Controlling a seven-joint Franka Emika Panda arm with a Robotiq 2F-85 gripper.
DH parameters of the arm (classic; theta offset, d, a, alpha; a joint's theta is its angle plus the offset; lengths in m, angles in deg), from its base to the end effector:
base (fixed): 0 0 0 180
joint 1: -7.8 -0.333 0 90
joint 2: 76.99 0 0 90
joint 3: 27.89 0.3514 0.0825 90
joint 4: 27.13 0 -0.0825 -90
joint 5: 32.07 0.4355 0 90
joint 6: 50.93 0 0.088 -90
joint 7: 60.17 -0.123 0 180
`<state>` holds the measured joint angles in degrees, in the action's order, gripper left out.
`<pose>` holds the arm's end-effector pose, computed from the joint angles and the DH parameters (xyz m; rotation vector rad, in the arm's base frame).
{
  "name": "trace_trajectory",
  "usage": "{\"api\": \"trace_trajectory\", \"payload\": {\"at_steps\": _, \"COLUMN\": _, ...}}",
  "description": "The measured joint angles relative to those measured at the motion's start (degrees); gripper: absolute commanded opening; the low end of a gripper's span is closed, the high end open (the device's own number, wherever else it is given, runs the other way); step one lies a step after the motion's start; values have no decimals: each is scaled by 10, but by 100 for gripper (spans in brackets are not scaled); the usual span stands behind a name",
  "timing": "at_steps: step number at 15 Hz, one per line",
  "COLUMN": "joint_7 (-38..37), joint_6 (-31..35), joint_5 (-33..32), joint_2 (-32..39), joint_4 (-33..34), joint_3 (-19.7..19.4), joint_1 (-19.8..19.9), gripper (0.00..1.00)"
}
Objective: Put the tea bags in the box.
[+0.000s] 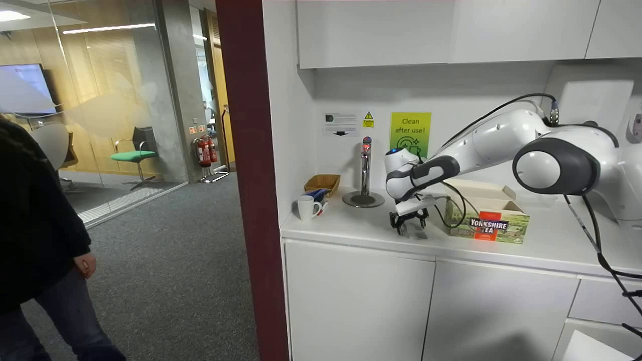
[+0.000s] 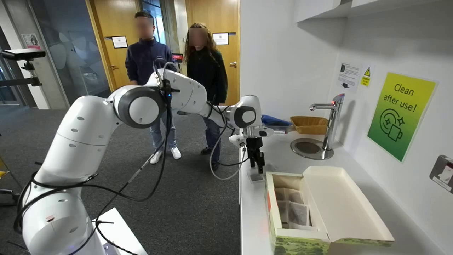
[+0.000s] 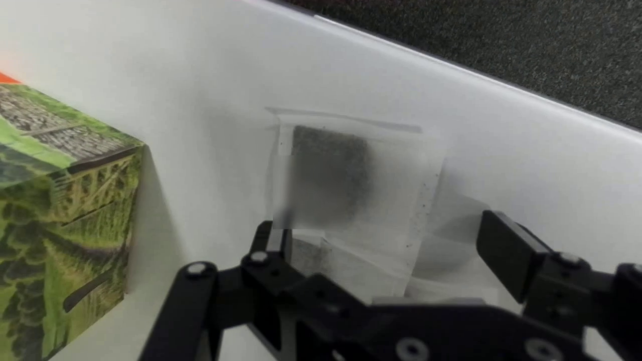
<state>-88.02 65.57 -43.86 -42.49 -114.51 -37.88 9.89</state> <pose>0.7419 -0.1542 0.2935 2.7367 -0.8025 -0.0690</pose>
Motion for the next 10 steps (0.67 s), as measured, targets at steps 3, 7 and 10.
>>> {"api": "trace_trajectory", "payload": {"at_steps": 3, "joint_7": 0, "joint_6": 0, "joint_5": 0, "joint_2": 6, "joint_4": 8, "joint_3": -4, "joint_1": 0, "gripper": 69}}
{"api": "trace_trajectory", "payload": {"at_steps": 7, "joint_7": 0, "joint_6": -1, "joint_5": 0, "joint_2": 7, "joint_4": 16, "joint_3": -5, "joint_1": 0, "gripper": 37}}
{"api": "trace_trajectory", "payload": {"at_steps": 10, "joint_7": 0, "joint_6": -1, "joint_5": 0, "joint_2": 8, "joint_4": 17, "joint_3": -6, "joint_1": 0, "gripper": 15}}
